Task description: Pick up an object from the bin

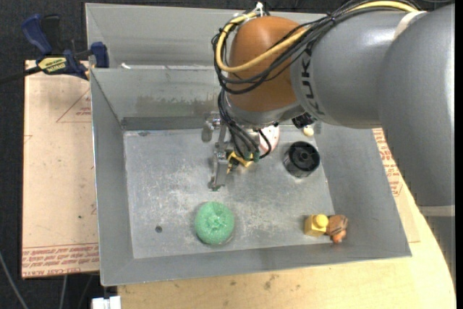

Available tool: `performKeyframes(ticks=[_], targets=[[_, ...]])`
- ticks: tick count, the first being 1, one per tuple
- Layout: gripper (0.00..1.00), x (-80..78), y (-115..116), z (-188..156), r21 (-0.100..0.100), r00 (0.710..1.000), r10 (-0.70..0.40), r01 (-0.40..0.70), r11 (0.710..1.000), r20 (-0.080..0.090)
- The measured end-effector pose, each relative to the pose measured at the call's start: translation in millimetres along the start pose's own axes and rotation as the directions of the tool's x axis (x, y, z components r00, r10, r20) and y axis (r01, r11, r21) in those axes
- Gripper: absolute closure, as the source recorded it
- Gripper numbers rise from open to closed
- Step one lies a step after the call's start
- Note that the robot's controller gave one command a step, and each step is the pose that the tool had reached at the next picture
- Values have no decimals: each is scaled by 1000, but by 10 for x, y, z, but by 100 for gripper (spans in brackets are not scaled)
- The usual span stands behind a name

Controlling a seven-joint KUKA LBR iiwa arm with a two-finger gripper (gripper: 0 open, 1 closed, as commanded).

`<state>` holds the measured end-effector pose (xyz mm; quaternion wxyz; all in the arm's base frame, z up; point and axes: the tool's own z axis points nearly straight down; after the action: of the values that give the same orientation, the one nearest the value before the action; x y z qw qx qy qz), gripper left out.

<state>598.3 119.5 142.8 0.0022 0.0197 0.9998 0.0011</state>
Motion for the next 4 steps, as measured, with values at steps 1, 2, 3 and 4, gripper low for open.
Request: performKeyframes(ticks=[1,2,3,4], targets=[[0,162,-399,146,0,1000,-31,31,1000,-4],[0,-244,-593,512,2,995,-98,98,995,2],[100,-301,-623,673,0,995,-95,95,995,-3],[100,-208,-640,653,0,996,-89,89,996,-4]])
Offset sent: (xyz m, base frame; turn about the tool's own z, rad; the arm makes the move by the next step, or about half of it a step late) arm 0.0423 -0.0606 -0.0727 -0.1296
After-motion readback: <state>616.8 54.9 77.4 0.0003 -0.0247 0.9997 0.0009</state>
